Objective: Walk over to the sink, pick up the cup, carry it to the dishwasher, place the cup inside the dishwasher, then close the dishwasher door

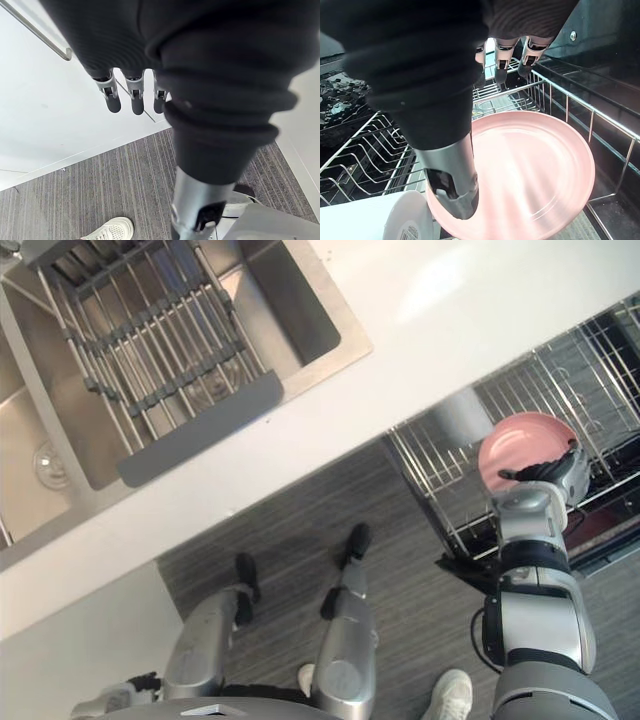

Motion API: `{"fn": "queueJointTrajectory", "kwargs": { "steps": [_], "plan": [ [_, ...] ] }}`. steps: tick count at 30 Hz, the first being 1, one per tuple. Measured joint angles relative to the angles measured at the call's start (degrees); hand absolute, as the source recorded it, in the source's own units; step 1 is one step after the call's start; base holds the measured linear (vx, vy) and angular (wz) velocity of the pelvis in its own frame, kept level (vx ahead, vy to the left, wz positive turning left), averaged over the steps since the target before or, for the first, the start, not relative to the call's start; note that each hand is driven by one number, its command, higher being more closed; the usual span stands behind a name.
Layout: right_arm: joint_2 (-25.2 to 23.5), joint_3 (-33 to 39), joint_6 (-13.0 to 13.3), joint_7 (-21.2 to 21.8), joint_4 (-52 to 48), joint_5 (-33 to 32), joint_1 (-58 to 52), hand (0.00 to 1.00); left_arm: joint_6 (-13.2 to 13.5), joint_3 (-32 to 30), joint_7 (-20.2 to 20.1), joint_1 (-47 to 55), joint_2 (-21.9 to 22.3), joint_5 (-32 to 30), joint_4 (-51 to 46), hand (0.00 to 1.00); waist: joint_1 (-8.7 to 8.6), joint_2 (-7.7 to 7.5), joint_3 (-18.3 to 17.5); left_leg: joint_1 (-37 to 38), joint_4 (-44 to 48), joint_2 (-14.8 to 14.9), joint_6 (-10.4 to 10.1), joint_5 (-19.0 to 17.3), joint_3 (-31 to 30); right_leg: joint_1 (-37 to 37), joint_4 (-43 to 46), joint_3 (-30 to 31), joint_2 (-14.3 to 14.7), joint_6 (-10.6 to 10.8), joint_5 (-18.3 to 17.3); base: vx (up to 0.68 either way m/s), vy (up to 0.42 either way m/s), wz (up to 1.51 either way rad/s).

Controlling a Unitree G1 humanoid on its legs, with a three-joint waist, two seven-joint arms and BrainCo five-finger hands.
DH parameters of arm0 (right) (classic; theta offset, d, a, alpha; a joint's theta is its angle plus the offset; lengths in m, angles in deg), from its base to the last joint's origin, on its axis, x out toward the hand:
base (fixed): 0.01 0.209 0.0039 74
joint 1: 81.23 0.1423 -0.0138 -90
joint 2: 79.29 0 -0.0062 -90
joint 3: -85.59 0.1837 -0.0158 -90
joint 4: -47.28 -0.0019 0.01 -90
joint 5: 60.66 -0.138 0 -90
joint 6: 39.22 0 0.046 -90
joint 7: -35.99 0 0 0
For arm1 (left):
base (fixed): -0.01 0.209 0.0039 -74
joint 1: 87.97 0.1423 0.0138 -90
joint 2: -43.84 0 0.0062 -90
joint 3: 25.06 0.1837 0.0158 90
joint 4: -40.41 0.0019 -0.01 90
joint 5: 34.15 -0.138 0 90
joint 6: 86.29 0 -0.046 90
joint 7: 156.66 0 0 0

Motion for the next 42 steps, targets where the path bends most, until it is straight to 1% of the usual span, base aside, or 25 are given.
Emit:
{"fn": "queueJointTrajectory", "kwargs": {
  "steps": [5,9,11,13,14,16,17,19,20,21,22,23,25,26,27,28,29,30,31,32,34,36,37,39,42],
  "plan": [
    [-0.1,1.9,1.4,-0.2,-2.5,-3.6,-1.5,0.0,0.8,0.0,0.0,0.0,0.0,0.0,0.0,0.0,-0.09,-0.79,0.5,0.6,0.1,0.1,0.0,0.0,-0.1,0.7,0.0,-0.1,0.0,0.0,0.0,-0.01,0.041,0.0],
    [-2.4,6.7,3.7,-0.3,-14.3,-7.6,-8.8,0.0,1.9,-0.1,0.0,0.0,0.2,-0.1,-0.1,0.0,-0.6,-1.13,0.4,3.9,-0.1,0.3,-0.1,-0.5,-0.2,4.1,0.0,0.0,0.3,0.2,-0.5,0.0,0.046,-0.03],
    [-4.7,9.7,4.1,-0.3,-19.8,-8.9,-12.2,0.0,1.8,-0.4,0.1,0.3,0.2,-0.2,0.0,0.0,-1.28,-2.2,-0.5,4.7,-0.2,0.3,-0.2,-0.7,0.1,4.6,0.0,0.3,0.3,0.4,-0.6,-0.02,0.043,-0.1],
    [-6.8,13.4,4.1,-0.3,-25.0,-9.5,-16.3,0.0,1.2,-1.4,0.1,0.6,0.1,-1.5,0.1,0.0,-2.01,-4.08,-1.7,6.0,-0.4,0.6,-0.4,-1.0,1.0,5.2,-0.1,1.0,0.7,0.6,-0.8,0.0,0.025,-0.21],
    [-7.4,15.8,4.0,-0.7,-26.7,-9.5,-18.8,0.0,0.6,-2.6,0.1,1.2,0.1,-2.5,0.1,0.0,-2.41,-5.13,-3.1,7.1,-1.0,0.7,-0.4,-1.0,1.6,5.7,-0.1,1.5,0.9,0.7,-0.9,0.02,0.015,-0.25],
    [-7.9,19.2,4.0,-2.3,-28.3,-9.7,-22.4,0.0,-0.4,-3.0,0.3,2.3,0.0,-3.8,0.2,0.0,-3.0,-6.21,-5.7,9.0,-2.1,0.9,-0.6,-1.1,2.4,6.5,-0.1,2.3,1.3,0.9,-1.2,0.05,0.015,-0.35],
    [-7.8,24.5,4.0,-3.2,-29.4,-11.4,-26.2,0.0,-1.4,-4.8,0.6,4.3,0.0,-4.8,0.3,0.0,-3.56,-7.56,-8.9,11.4,-3.4,1.2,-0.9,-1.3,4.4,7.3,-0.1,4.0,1.9,1.1,-1.5,0.06,0.016,-0.48],
    [-7.6,28.6,4.3,-4.2,-29.2,-13.3,-27.8,0.0,-2.6,-5.3,0.7,5.3,-0.1,-5.3,0.6,0.0,-4.46,-8.22,-10.7,12.6,-4.2,1.3,-1.1,-1.5,5.2,7.9,-0.1,4.6,2.1,1.2,-1.9,0.05,0.012,-0.35],
    [-7.0,32.5,5.5,-4.8,-27.4,-16.2,-29.9,0.0,-3.6,-6.5,0.8,6.0,-0.1,-5.7,1.3,0.0,-5.47,-8.68,-12.6,13.6,-4.3,1.6,-1.3,-2.0,5.7,8.4,-0.1,4.9,2.4,1.3,-2.3,0.05,0.011,-0.33],
    [-5.8,35.8,6.6,-4.7,-23.8,-19.8,-31.7,0.0,-4.6,-7.1,1.0,6.9,-0.1,-5.7,1.6,0.0,-5.73,-9.14,-14.5,14.4,-4.5,1.9,-1.4,-2.4,6.8,8.5,-0.1,5.9,2.9,1.3,-2.4,0.05,0.005,-0.36],
    [-4.6,38.1,8.0,-4.0,-19.8,-23.6,-32.3,0.0,-5.3,-7.2,1.0,7.4,-0.3,-5.7,2.2,0.0,-6.29,-9.3,-16.0,14.9,-5.0,1.9,-1.4,-2.5,7.4,8.5,-0.1,5.9,3.1,1.4,-2.6,0.05,-0.002,-0.35],
    [-3.3,41.2,9.5,-2.2,-14.5,-29.6,-33.3,0.0,-6.2,-7.5,0.9,8.0,-0.4,-5.7,3.1,0.0,-7.0,-9.43,-17.7,15.8,-5.8,2.0,-1.5,-2.4,7.9,8.8,-0.1,6.0,3.4,1.5,-2.8,0.06,-0.008,-0.2],
    [-2.6,45.2,11.5,2.1,-8.1,-38.6,-34.5,0.0,-7.9,-9.2,0.7,8.0,-0.3,-5.7,4.9,0.0,-8.44,-9.33,-18.4,17.7,-6.4,2.3,-1.7,-2.4,8.2,10.3,-0.1,5.9,3.8,1.7,-3.2,0.05,-0.001,-0.13],
    [-2.6,46.2,11.8,3.7,-6.3,-41.0,-34.8,0.0,-8.1,-9.3,0.5,8.0,-0.3,-5.7,5.3,0.0,-8.78,-9.26,-18.5,18.3,-6.7,2.4,-1.8,-2.5,8.4,10.6,-0.1,6.0,3.9,1.7,-3.3,0.0,0.003,-0.08],
    [-2.9,47.1,12.2,7.6,-3.7,-44.5,-36.1,0.0,-8.4,-9.3,0.2,8.0,-0.4,-5.7,6.2,0.0,-9.28,-9.06,-19.3,18.4,-7.2,2.3,-1.8,-2.4,8.8,10.6,-0.1,6.0,3.9,1.7,-3.4,-0.01,0.002,-0.07],
    [-3.7,47.2,12.6,11.0,-1.9,-47.0,-36.7,0.0,-8.5,-9.4,0.0,8.0,-0.5,-5.7,7.0,0.0,-9.44,-8.88,-19.5,18.6,-7.2,2.3,-1.9,-2.4,9.0,10.6,-0.1,6.0,4.0,1.7,-3.4,-0.02,0.0,-0.05],
    [-4.4,47.2,12.6,12.5,-1.8,-47.9,-36.7,0.0,-8.5,-9.5,-0.1,8.0,-0.5,-5.7,7.4,0.0,-9.45,-8.79,-19.6,18.6,-7.2,2.4,-1.9,-2.4,9.1,10.6,-0.1,6.1,4.0,1.7,-3.4,-0.02,-0.001,-0.05],
    [-7.1,47.3,13.1,16.1,-2.5,-49.7,-36.6,0.0,-8.5,-9.9,-0.2,8.0,-0.2,-5.7,7.5,0.0,-9.09,-8.36,-19.9,18.9,-7.5,2.3,-2.0,-2.2,9.2,10.6,-0.1,6.1,3.9,1.6,-3.5,-0.03,-0.007,0.0],
    [-8.9,47.2,13.3,17.8,-2.5,-50.6,-36.4,0.0,-8.3,-10.9,-0.2,8.0,0.3,-5.7,7.6,0.0,-8.67,-7.99,-20.2,19.1,-8.0,2.3,-2.0,-1.9,9.1,10.7,-0.1,6.0,3.9,1.5,-3.6,-0.02,-0.01,0.04],
    [-10.2,47.1,13.4,18.6,-2.5,-51.1,-36.3,0.0,-8.2,-11.2,-0.2,8.0,0.5,-5.7,7.8,0.0,-8.3,-7.7,-20.5,19.1,-8.2,2.3,-2.0,-1.7,8.9,10.7,-0.1,5.8,3.8,1.4,-3.7,-0.01,-0.01,0.13],
    [-16.0,46.6,13.9,20.6,-2.5,-53.8,-35.2,0.0,-7.1,-11.4,0.3,8.0,1.4,-5.7,8.3,0.0,-7.15,-6.15,-21.3,19.0,-8.4,2.3,-2.1,-1.3,7.7,11.5,-0.2,4.5,3.6,1.4,-4.0,-0.01,-0.005,0.26],
    [-20.0,45.7,14.0,21.8,-2.7,-54.9,-34.6,0.0,-6.4,-11.4,0.5,8.0,1.9,-5.7,8.8,0.0,-6.23,-5.18,-21.5,19.2,-9.3,2.2,-2.0,-0.8,6.4,12.1,-0.4,3.5,3.3,1.5,-4.3,-0.02,0.004,0.36],
    [-22.3,44.4,14.0,22.5,-2.8,-55.2,-34.0,0.0,-5.7,-11.5,0.5,8.1,2.1,-5.7,8.8,0.0,-5.79,-4.26,-21.6,19.2,-9.5,2.1,-1.9,-0.5,5.9,12.6,-0.4,2.5,3.0,1.6,-4.5,-0.03,0.013,0.39],
    [-25.2,41.9,14.1,22.8,-4.3,-56.6,-33.3,0.0,-4.8,-11.6,0.5,8.0,2.6,-5.7,8.6,0.0,-4.66,-3.19,-21.4,19.0,-10.2,1.8,-1.9,0.0,4.9,12.9,-0.5,1.6,2.6,1.7,-4.5,-0.03,0.012,0.33],
    [-27.9,38.7,14.1,23.1,-4.9,-59.5,-32.3,0.0,-4.2,-11.7,0.5,8.2,3.1,-5.7,8.7,0.0,-3.76,-2.7,-21.2,19.4,-11.1,1.6,-1.8,0.8,3.3,14.0,-0.5,0.2,2.3,2.1,-4.8,-0.02,0.007,0.26]
  ]
}}
